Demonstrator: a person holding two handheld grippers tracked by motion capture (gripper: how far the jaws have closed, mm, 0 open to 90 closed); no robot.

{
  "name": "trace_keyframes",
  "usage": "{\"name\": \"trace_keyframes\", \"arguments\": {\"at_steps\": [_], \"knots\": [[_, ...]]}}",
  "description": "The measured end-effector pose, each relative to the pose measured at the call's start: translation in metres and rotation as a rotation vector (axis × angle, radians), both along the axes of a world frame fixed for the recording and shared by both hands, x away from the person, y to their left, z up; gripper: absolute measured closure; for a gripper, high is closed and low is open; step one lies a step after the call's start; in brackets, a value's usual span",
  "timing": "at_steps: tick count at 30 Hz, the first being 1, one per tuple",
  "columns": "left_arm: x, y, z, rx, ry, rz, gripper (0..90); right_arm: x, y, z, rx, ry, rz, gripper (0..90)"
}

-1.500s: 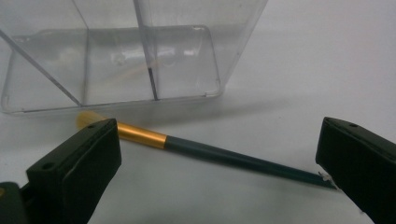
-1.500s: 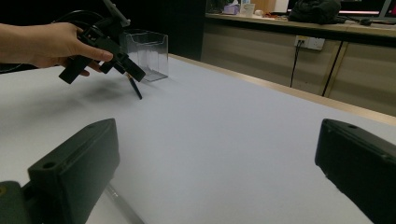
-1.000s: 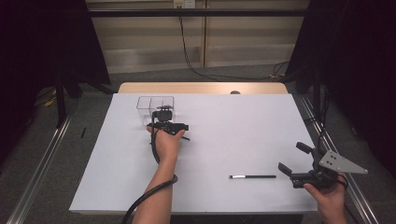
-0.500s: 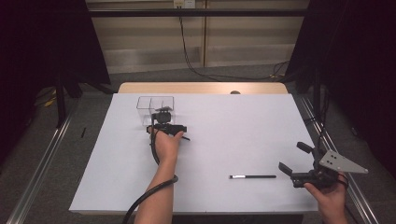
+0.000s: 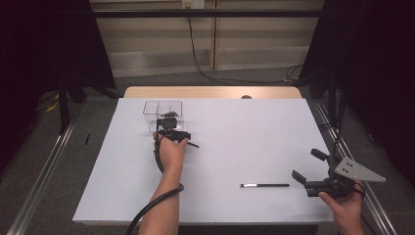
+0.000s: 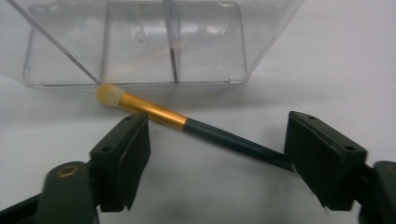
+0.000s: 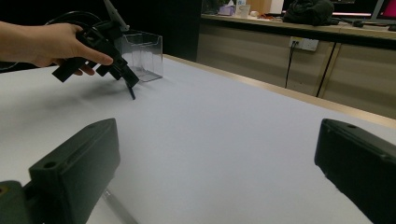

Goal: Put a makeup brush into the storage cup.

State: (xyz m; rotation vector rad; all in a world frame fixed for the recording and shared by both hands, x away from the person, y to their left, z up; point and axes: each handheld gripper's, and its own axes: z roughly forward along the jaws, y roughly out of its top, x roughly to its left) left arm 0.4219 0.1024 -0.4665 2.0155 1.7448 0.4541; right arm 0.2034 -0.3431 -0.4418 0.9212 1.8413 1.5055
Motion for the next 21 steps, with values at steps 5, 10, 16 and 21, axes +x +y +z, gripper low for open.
{"name": "trace_keyframes", "arguments": {"at_steps": [5,10,16,21], "knots": [[-0.002,0.005,0.002,0.017,0.000,-0.011,40.0,0.001,0.000,0.000,0.001,0.000,-0.001,0.0],[-0.005,0.011,0.004,0.018,0.015,-0.013,53.3,0.001,0.000,0.000,0.003,-0.001,-0.004,0.0],[-0.008,0.018,0.007,0.007,0.037,-0.014,66.1,0.002,0.001,0.000,0.001,0.001,-0.002,0.0],[-0.011,0.023,0.009,-0.013,0.067,-0.002,73.8,0.002,0.001,0.000,0.000,0.002,-0.002,0.0]]}}
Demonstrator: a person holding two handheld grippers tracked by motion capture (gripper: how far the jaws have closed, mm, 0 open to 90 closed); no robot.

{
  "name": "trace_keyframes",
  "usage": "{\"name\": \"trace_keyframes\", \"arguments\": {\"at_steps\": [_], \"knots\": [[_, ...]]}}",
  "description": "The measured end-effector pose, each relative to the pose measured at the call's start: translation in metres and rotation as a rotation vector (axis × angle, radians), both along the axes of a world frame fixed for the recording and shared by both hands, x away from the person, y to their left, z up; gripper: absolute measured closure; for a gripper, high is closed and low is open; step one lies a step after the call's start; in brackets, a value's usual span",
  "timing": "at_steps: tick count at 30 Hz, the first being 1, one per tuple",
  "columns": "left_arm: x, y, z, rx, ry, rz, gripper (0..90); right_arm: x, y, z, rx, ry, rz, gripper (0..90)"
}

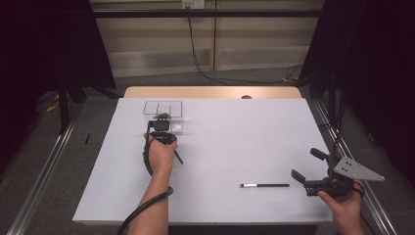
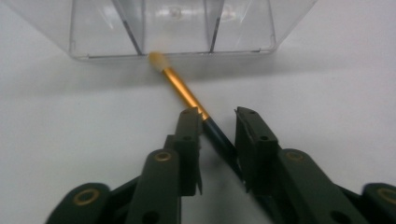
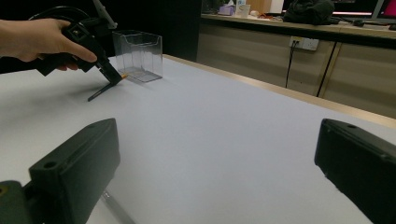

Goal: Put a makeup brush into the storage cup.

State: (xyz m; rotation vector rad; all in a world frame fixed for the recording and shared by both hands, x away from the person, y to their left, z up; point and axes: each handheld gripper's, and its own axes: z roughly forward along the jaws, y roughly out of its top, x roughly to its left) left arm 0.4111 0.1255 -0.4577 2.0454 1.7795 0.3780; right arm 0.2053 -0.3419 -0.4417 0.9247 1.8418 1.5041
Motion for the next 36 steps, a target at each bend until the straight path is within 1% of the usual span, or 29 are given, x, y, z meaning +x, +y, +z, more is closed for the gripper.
{"name": "trace_keyframes", "arguments": {"at_steps": [4,9,15,17,22,26,27,29,31,32,34,36], "knots": [[-0.003,0.004,0.001,-0.017,0.022,0.007,78.1,0.000,0.000,0.000,-0.001,0.000,0.003,0.0],[-0.006,0.008,0.003,-0.015,0.046,-0.022,82.6,0.001,-0.001,0.001,0.003,-0.003,0.000,0.0],[-0.004,0.011,0.005,-0.024,0.099,-0.063,82.7,0.002,0.001,0.000,0.003,-0.002,0.003,0.0],[-0.004,0.012,0.006,-0.020,0.112,-0.079,82.7,0.003,0.001,0.000,-0.001,0.001,0.007,0.0],[-0.001,0.011,0.006,-0.023,0.136,-0.082,82.2,0.004,0.003,0.000,-0.005,0.001,0.012,0.0],[0.003,0.007,0.007,-0.003,0.159,-0.090,78.9,0.004,0.003,0.000,-0.006,0.001,0.012,0.0],[0.003,0.006,0.007,0.012,0.165,-0.096,78.5,0.004,0.003,0.000,-0.007,0.000,0.013,0.0],[0.004,0.004,0.008,0.025,0.178,-0.104,78.6,0.005,0.004,0.000,-0.006,0.000,0.014,0.0],[0.005,0.002,0.007,0.035,0.170,-0.099,78.8,0.005,0.004,0.000,-0.009,0.000,0.015,0.0],[0.005,0.002,0.007,0.037,0.173,-0.100,78.9,0.005,0.005,0.000,-0.011,0.001,0.016,0.0],[0.005,0.002,0.008,0.054,0.176,-0.118,81.7,0.005,0.005,0.000,-0.012,0.001,0.018,0.0],[0.005,0.002,0.008,0.055,0.176,-0.118,83.2,0.005,0.004,0.000,-0.013,0.000,0.018,0.0]]}}
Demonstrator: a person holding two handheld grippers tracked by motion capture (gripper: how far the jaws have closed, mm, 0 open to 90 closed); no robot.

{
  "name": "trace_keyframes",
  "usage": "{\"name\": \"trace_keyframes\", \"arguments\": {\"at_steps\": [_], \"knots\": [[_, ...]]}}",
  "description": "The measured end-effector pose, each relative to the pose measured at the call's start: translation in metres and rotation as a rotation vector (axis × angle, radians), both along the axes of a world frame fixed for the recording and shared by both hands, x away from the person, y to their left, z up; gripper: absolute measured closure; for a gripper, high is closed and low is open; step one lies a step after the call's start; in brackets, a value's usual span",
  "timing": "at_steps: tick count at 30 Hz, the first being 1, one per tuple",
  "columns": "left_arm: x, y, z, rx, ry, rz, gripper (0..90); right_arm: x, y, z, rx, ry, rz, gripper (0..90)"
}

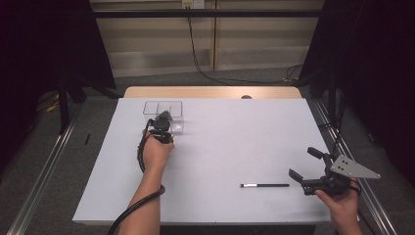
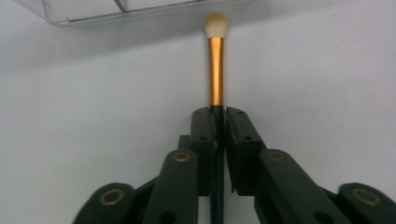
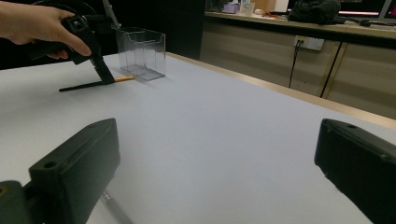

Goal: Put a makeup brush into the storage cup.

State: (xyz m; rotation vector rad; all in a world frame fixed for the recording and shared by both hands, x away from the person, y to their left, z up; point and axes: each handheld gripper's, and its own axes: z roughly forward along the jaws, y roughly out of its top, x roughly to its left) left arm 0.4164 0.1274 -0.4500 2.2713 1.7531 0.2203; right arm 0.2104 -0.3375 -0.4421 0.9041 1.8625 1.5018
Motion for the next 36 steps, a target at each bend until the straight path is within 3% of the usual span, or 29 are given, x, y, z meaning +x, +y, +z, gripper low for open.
{"name": "trace_keyframes", "arguments": {"at_steps": [7,20,31,36], "knots": [[0.002,-0.003,0.002,0.025,0.020,-0.030,83.4,0.000,-0.002,0.000,0.005,0.003,-0.005,0.0],[0.005,-0.002,0.001,0.018,0.043,-0.035,83.5,-0.001,-0.001,0.000,0.000,0.002,-0.004,0.0],[0.001,0.004,0.007,-0.041,0.002,-0.023,83.7,0.000,-0.002,-0.001,0.000,0.006,-0.007,0.0],[-0.001,0.006,0.012,-0.114,-0.025,-0.026,83.6,0.000,-0.001,-0.001,0.000,0.005,-0.001,0.0]]}}
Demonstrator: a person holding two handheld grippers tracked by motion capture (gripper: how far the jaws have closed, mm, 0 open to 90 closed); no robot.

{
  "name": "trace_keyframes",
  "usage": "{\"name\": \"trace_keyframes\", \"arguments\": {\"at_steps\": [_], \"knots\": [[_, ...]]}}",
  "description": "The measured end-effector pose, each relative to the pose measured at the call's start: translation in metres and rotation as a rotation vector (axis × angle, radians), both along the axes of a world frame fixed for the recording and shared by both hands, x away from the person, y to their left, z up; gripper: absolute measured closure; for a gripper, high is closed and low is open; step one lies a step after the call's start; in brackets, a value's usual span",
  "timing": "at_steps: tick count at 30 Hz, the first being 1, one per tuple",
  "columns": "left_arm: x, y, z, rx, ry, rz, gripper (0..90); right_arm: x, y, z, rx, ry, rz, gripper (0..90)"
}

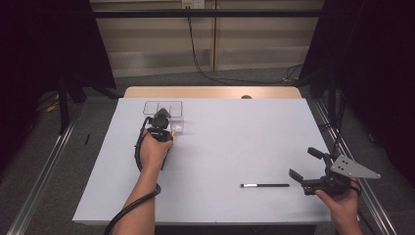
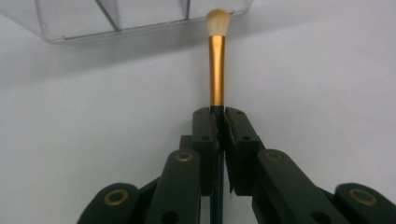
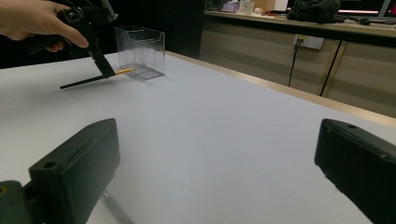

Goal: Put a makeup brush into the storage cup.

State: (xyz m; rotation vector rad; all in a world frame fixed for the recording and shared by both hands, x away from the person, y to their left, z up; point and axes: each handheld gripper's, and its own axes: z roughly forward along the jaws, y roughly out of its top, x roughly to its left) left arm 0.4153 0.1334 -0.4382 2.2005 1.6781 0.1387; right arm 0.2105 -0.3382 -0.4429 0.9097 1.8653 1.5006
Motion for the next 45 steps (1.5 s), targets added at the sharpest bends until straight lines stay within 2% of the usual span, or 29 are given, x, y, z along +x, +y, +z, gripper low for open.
{"name": "trace_keyframes", "arguments": {"at_steps": [5,8,10,12,14,16,21,24,32,37,45], "knots": [[-0.003,0.001,0.001,-0.028,-0.027,-0.003,83.6,0.000,0.000,0.000,-0.005,0.000,0.001,0.0],[-0.004,0.001,0.000,-0.030,-0.037,-0.011,83.6,0.000,0.000,0.000,0.000,0.001,-0.001,0.0],[-0.005,0.003,0.000,-0.051,-0.045,-0.015,83.6,0.000,0.000,0.000,-0.004,0.000,0.000,0.0],[-0.006,0.003,0.001,-0.050,-0.055,-0.022,83.7,0.000,0.001,0.000,-0.005,0.001,-0.002,0.0],[-0.007,0.003,0.001,-0.058,-0.055,-0.029,83.6,0.000,0.001,0.000,-0.004,0.000,-0.001,0.0],[-0.008,0.002,0.002,-0.049,-0.060,-0.045,83.6,0.000,0.002,0.000,-0.006,0.000,0.003,0.0],[-0.011,0.001,0.002,-0.076,-0.060,-0.064,83.6,0.000,0.002,0.000,-0.004,0.001,0.003,0.0],[-0.013,-0.002,0.003,-0.085,-0.074,-0.076,83.7,0.000,0.002,0.000,-0.003,0.000,0.004,0.0],[-0.018,-0.006,0.005,-0.147,-0.105,-0.109,83.6,0.000,0.003,-0.001,-0.006,0.001,0.006,0.0],[-0.021,-0.006,0.004,-0.182,-0.146,-0.125,83.6,0.000,0.003,-0.001,-0.007,0.004,0.008,0.0],[-0.025,-0.008,0.006,-0.227,-0.188,-0.145,83.6,0.000,0.004,-0.001,-0.007,0.004,0.006,0.0]]}}
